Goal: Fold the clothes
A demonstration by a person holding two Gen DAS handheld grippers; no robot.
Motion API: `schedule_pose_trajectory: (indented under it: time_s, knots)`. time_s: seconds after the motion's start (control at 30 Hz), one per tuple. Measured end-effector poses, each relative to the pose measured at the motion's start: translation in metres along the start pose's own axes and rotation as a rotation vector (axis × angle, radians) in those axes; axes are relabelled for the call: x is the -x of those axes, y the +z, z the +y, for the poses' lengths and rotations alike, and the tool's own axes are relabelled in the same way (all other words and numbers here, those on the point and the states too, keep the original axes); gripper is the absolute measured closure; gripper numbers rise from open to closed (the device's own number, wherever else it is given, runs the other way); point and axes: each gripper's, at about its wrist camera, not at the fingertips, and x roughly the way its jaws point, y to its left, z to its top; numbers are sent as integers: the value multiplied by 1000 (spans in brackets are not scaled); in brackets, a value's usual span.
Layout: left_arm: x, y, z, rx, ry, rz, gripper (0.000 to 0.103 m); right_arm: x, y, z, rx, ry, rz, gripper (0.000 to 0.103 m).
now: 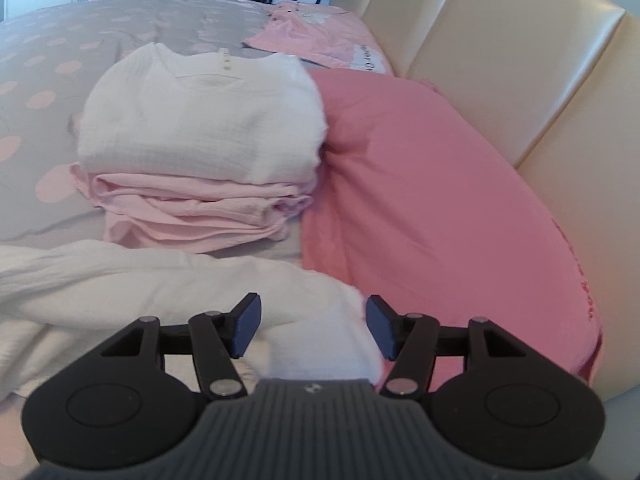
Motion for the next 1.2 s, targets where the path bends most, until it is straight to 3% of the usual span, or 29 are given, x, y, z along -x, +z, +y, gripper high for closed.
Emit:
schedule_pose_trajectory:
  time_s: [0.03, 0.07, 0.13, 0.23, 0.43, 0.7, 0.8, 0.9, 1.2]
  knots:
    - [1, -1, -3, -2, 6, -20, 79, 1, -1, -6, -12, -10, -8, 41]
    - [3, 0, -6, -17, -2, -22, 87, 2, -3, -13, -28, -16, -14, 41]
    - [6, -1, -10, -29, -9, -32, 95, 3, -7, -28, -67, -27, -22, 41]
    - [14, -1, -11, -6, 5, -70, 97, 2, -17, -44, -101, -24, -40, 41]
    - [68, 22, 31, 162, 38, -268, 97, -10, -28, -51, -116, -23, -6, 42]
    - [131, 53, 69, 283, 119, -501, 97, -11, -17, -33, -75, 49, -37, 42]
    - [136, 54, 89, 345, 157, -519, 97, -11, -11, -23, -63, 90, -43, 42]
    - [126, 49, 108, 415, 194, -489, 97, -17, -5, -14, -87, 133, -33, 42]
    - [110, 32, 114, 444, 189, -423, 97, -50, 34, 8, -263, 198, -27, 38]
